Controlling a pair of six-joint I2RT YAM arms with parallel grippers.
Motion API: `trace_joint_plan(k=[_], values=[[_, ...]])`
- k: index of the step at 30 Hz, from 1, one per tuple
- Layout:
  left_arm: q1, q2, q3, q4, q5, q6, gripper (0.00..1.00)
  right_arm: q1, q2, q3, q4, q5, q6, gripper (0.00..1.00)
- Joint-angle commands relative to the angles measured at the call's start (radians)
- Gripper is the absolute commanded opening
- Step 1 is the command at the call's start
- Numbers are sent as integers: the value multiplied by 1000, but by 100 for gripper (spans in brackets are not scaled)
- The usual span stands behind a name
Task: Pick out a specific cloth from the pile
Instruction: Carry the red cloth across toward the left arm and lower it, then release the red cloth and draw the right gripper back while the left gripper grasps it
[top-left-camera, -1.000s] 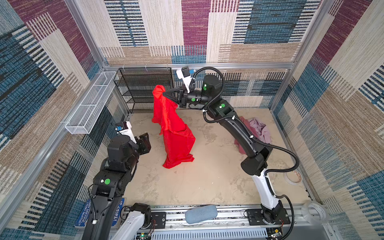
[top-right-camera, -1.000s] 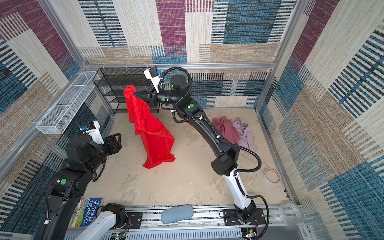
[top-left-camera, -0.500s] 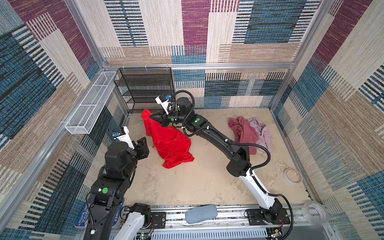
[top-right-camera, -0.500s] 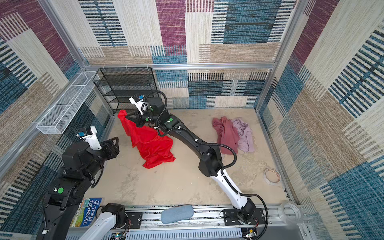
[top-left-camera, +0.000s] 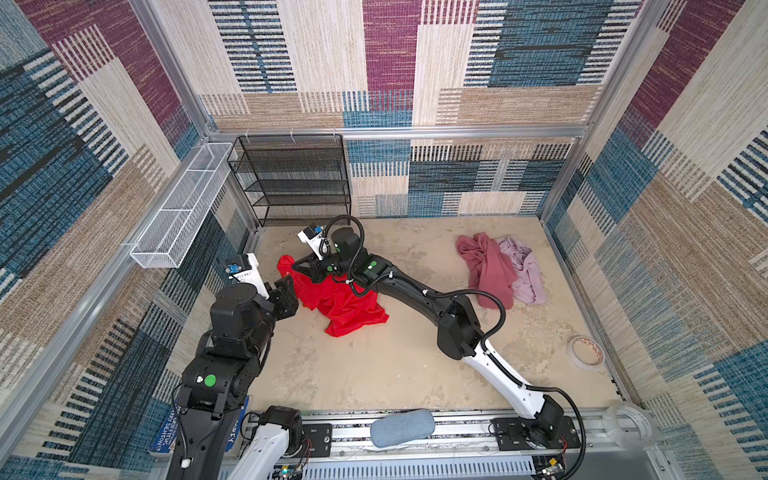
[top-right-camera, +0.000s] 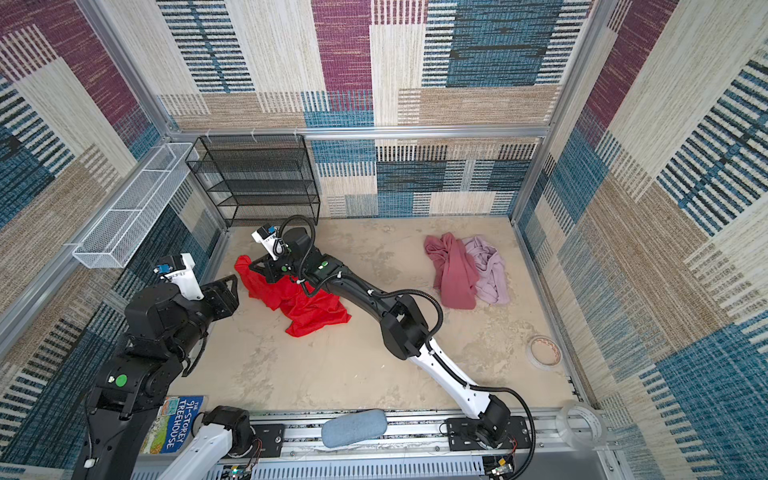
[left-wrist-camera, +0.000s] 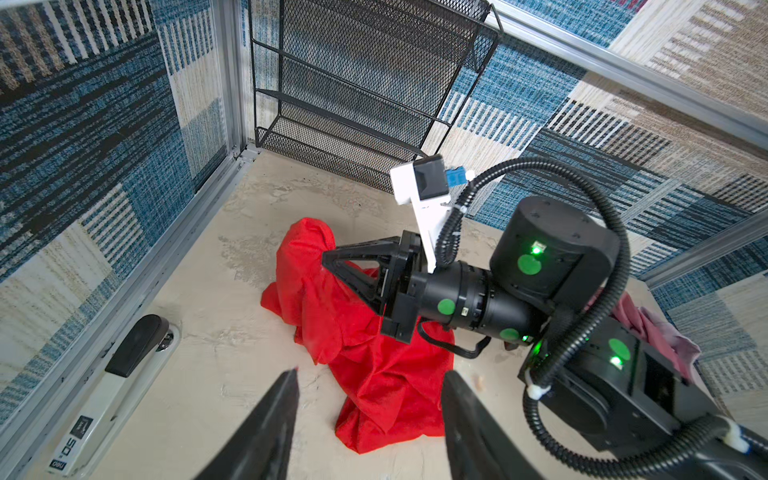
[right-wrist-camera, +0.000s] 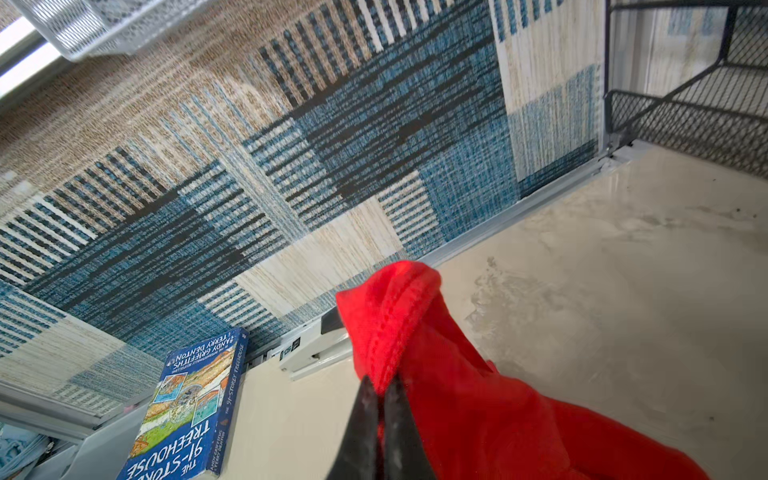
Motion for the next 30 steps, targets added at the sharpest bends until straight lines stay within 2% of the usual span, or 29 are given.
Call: trace_joint_plan(k=[1, 3, 6, 9, 14, 18, 22, 30], values=[[1, 4, -13, 7, -9, 5, 58, -1, 16, -11, 54, 3, 24, 10], [1, 9, -22, 16, 5, 3, 58, -1, 19, -23, 50, 12, 17, 15], [1, 30, -30, 20, 23, 1, 58, -1, 12, -46, 38, 34, 0, 36], [1, 57, -29, 29, 57, -5, 58, -1, -21, -82, 17, 52, -17, 49], [1, 105, -37, 68, 146, -2, 58, -10, -169, -298, 73, 124, -37, 51], [-2, 172, -31, 84, 233, 2, 58, -62, -366, -629, 244, 140, 25, 52], [-24, 233, -99, 176, 272, -34, 57, -132, -542, -900, 381, 157, 83, 53], [-166, 439, -217, 377, 349, -77, 55, -255, -782, -1247, 409, 260, 99, 53]])
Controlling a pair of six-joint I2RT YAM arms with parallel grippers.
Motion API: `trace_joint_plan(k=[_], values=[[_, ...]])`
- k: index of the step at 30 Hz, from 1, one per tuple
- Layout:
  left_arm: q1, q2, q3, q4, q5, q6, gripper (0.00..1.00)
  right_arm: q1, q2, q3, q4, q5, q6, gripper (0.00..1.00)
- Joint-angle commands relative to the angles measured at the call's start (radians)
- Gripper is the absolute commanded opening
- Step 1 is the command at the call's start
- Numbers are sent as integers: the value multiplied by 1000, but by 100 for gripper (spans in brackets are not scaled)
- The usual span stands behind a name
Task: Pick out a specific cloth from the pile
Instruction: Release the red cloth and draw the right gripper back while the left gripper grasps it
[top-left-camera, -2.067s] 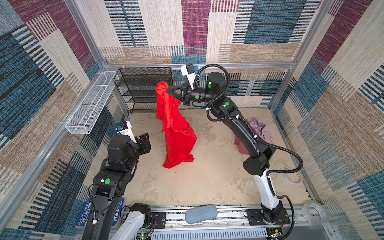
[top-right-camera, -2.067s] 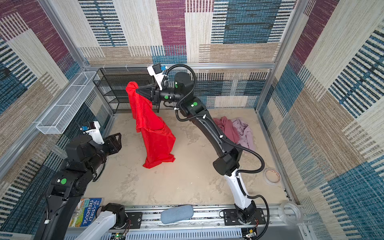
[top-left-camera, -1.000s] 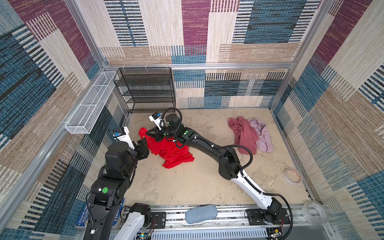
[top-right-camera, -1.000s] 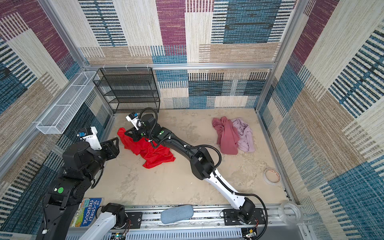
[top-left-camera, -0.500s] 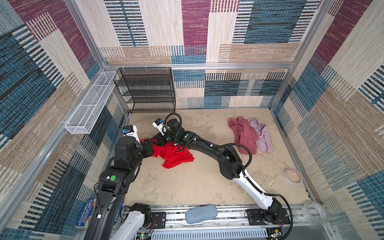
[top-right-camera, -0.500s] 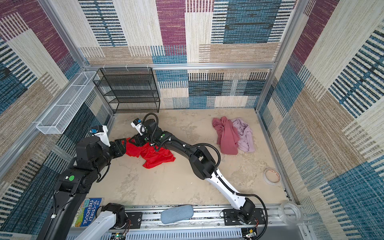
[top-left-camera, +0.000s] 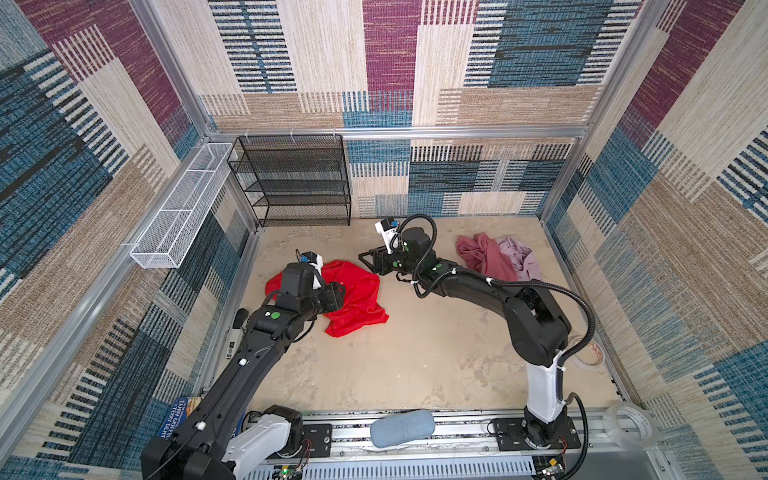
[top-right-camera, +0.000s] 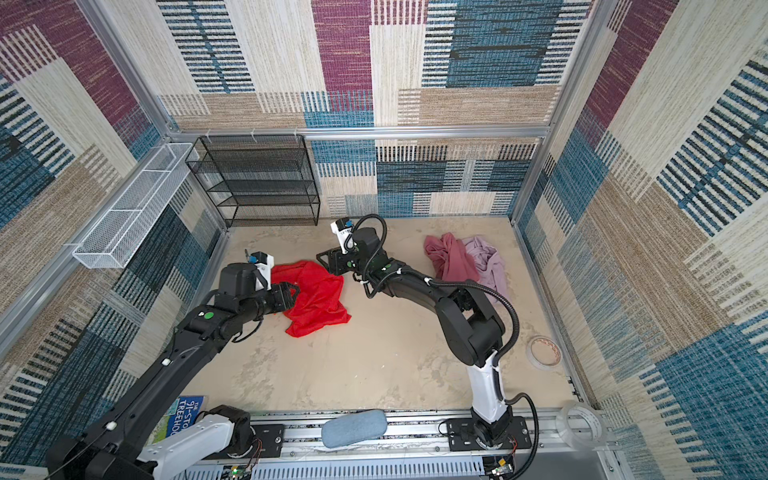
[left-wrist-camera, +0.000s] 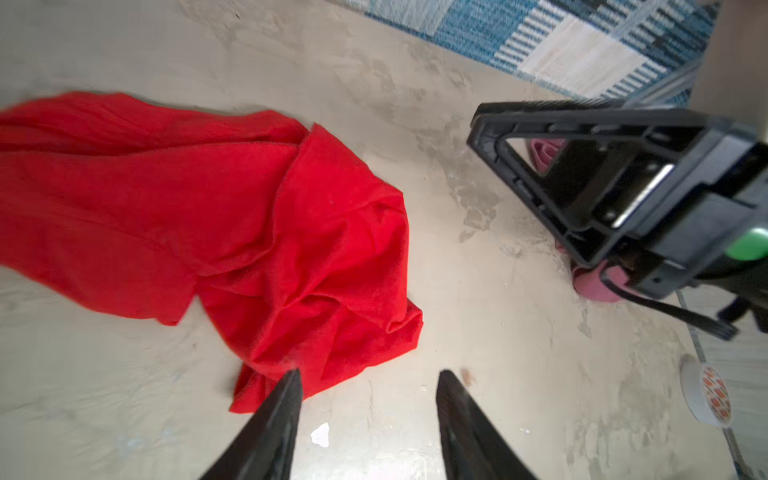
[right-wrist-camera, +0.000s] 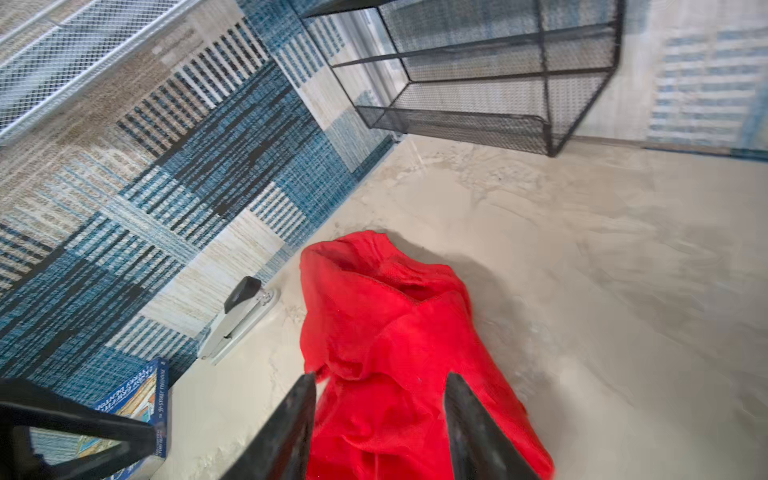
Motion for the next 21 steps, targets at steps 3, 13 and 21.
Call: trace_joint_plan(k=[3, 13, 21], values=[[-108, 134, -19, 141, 42, -10, 54, -55, -125, -188, 83, 97, 21, 52], [-254, 386, 9, 218, -26, -40, 50, -129, -209, -283, 7, 189, 3, 52], [-264, 546, 79, 214, -26, -26, 48, -158, -268, -326, -23, 231, 9, 55]])
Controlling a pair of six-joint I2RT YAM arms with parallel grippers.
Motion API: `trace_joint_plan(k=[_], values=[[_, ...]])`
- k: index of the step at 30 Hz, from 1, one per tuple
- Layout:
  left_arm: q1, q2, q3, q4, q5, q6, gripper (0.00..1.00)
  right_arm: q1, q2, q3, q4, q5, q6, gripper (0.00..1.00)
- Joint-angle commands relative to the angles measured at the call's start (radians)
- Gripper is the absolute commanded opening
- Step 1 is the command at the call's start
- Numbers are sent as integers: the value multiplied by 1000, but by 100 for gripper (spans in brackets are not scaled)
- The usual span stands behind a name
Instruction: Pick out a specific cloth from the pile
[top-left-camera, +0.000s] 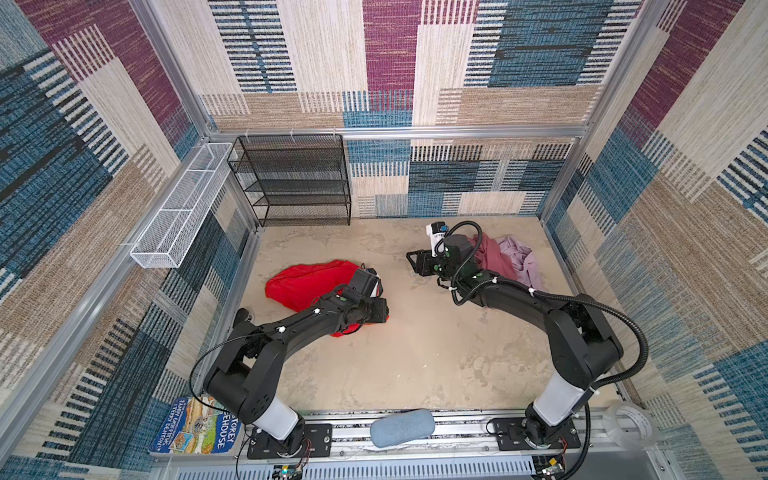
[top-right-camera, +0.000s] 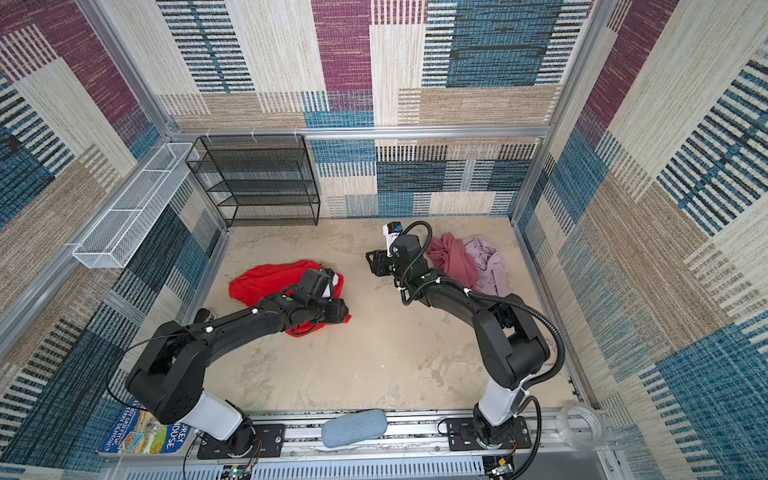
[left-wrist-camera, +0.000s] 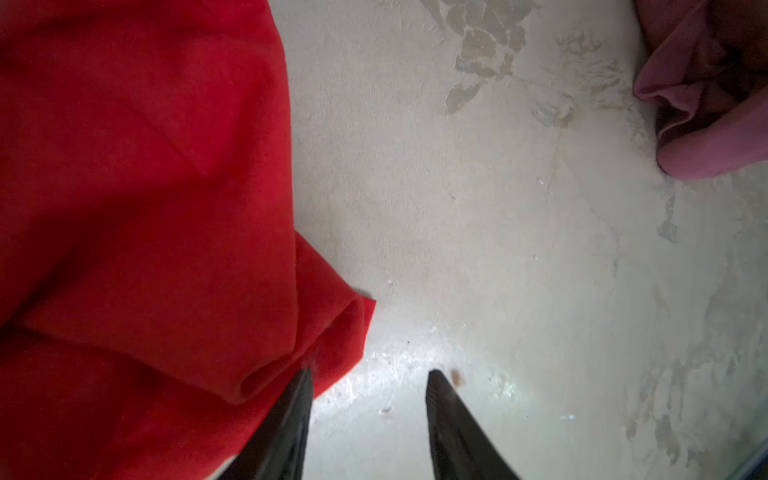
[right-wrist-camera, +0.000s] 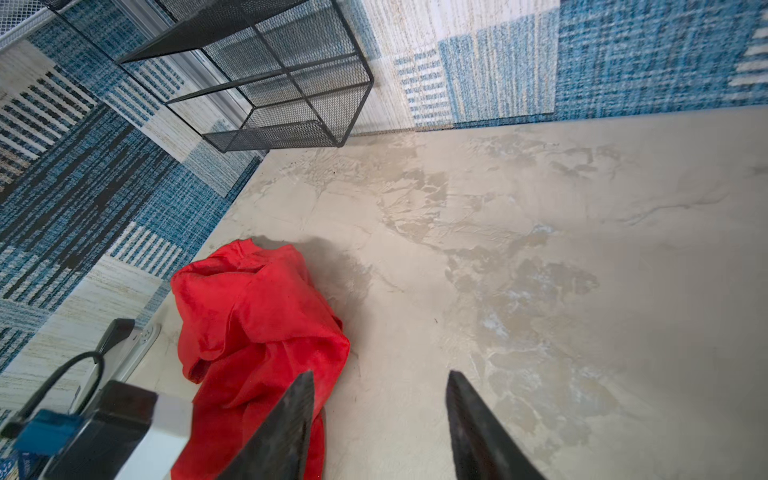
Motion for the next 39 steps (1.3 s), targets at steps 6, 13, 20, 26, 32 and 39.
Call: trace_joint_plan(k=[6, 13, 20, 26, 32, 39], values=[[-2, 117, 65, -6, -30, 15, 44, -19, -54, -75, 0, 44, 12, 56], [-7, 149, 77, -19, -58, 27, 43, -26, -68, -93, 9, 55, 21, 56], [-24, 181, 79, -32, -92, 27, 41, -28, -72, -92, 4, 58, 21, 56], [-31, 191, 82, -42, -125, 27, 27, -29, -86, -111, 9, 74, 27, 56], [-33, 202, 95, -58, -146, 30, 2, -30, -106, -121, 11, 93, 27, 56], [-34, 147, 113, -64, -127, 28, 0, -31, -130, -137, 7, 112, 18, 57]])
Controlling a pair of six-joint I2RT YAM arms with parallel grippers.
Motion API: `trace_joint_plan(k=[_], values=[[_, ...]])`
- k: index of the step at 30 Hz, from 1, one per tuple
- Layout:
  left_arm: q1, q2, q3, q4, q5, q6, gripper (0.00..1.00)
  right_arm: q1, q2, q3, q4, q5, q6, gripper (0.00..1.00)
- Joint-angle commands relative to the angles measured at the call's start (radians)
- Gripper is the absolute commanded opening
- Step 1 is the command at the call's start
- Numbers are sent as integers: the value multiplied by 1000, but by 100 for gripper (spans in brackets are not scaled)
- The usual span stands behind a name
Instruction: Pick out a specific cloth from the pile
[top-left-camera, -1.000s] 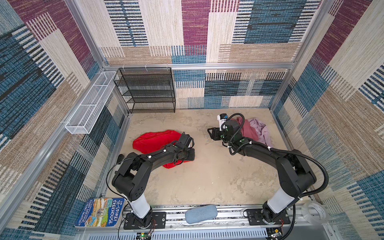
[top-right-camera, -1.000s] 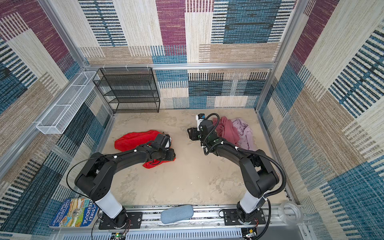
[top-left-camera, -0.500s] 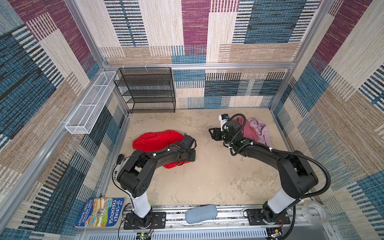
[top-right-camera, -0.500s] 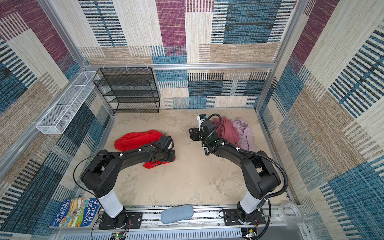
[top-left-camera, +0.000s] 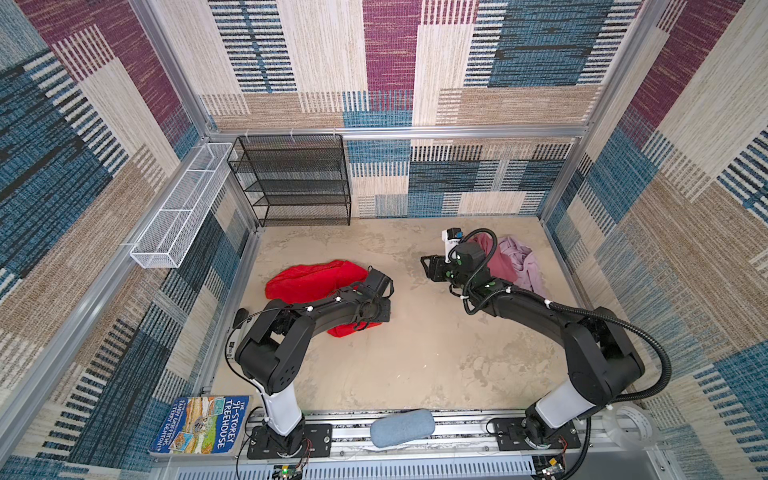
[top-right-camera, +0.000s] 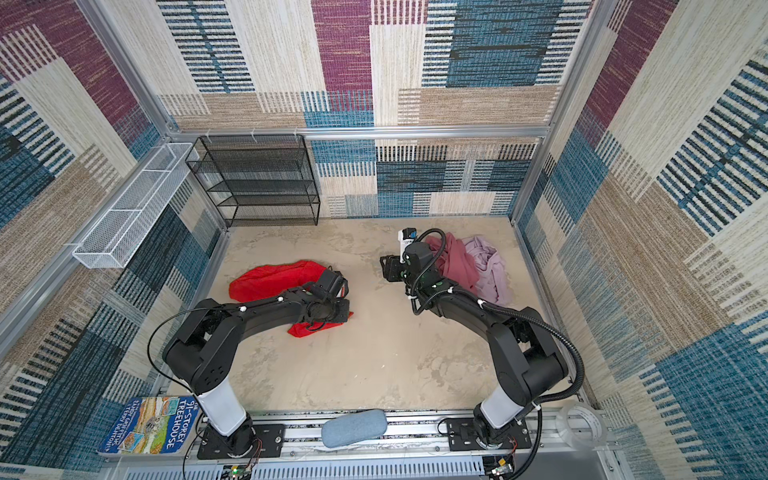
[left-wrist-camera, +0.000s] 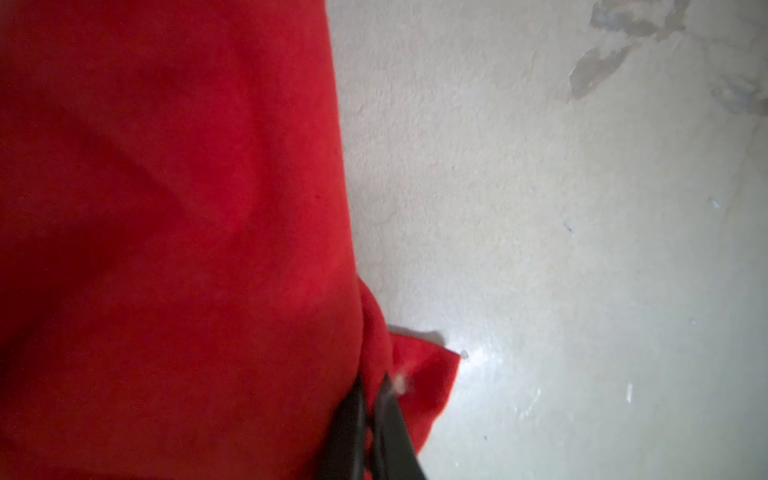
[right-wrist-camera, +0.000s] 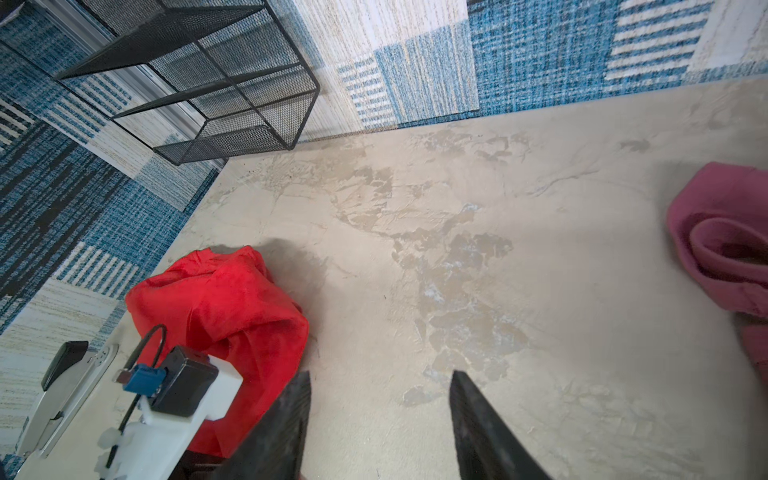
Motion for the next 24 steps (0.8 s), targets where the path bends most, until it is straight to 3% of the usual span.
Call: trace_joint_plan(k=[1, 13, 24], values=[[-1, -41, 21, -22, 19, 13, 0, 0, -15, -5, 8, 27, -4, 57], [-1, -179, 166, -47, 107, 13, 0, -5, -67, -27, 12, 45, -4, 57], [3, -304, 264, -87, 97, 36, 0, -6, -95, -33, 0, 45, -8, 57]])
